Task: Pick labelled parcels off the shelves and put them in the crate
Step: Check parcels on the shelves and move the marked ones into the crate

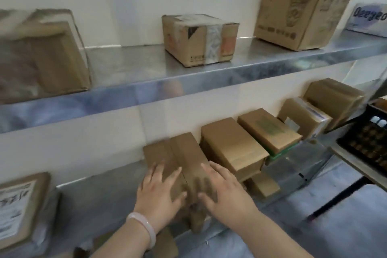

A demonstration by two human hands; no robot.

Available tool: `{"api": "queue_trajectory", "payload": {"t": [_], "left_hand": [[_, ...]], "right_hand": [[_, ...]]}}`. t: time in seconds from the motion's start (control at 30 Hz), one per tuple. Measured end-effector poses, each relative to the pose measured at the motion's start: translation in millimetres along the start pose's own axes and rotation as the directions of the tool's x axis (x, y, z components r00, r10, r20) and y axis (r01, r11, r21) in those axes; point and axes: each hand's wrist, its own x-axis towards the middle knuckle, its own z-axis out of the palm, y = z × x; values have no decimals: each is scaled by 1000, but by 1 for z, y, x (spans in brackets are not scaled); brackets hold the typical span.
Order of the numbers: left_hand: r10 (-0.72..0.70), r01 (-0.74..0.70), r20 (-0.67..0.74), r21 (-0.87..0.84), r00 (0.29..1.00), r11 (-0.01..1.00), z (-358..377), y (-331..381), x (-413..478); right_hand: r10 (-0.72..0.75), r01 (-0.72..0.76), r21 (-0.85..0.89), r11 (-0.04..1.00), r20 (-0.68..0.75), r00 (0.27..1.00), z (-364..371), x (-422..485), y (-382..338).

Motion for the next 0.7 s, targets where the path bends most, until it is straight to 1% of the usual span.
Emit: {"api": "queue_trajectory", "payload": {"t": [0.13, 0.2, 0.23, 0.3, 0.37, 0.47, 0.57, 0.7], "left_hand": [[-223, 228, 56, -95, 973, 969, 14, -10, 4], [-291, 311, 122, -211, 949, 927, 21, -9, 5], [-314, 344, 148, -286, 938, 894, 23, -7, 6], [-347, 380, 154, -393, 925, 837, 26, -4, 8], [-394, 421, 159, -458, 905, 783, 25, 0, 11], [-485, 504, 189, -536, 854, 678, 23, 7, 14], [-537, 537, 173, -534, 826, 653, 26, 14, 12], [-574, 530, 152, -618, 805, 581, 23, 14, 5]], "right_hand": [[89, -99, 96, 990, 106, 990, 4, 34, 16], [126, -153, 151, 977, 179, 976, 8, 48, 26], [134, -180, 198, 964, 223, 966, 9, 55, 31], [134, -235, 307, 922, 315, 939, 9, 68, 37], [142, -292, 385, 875, 373, 917, 10, 80, 41], [166, -373, 454, 809, 432, 886, 12, 90, 45], [125, -368, 493, 789, 457, 881, 18, 90, 46], [42, -284, 579, 764, 396, 917, 14, 85, 42]]}}
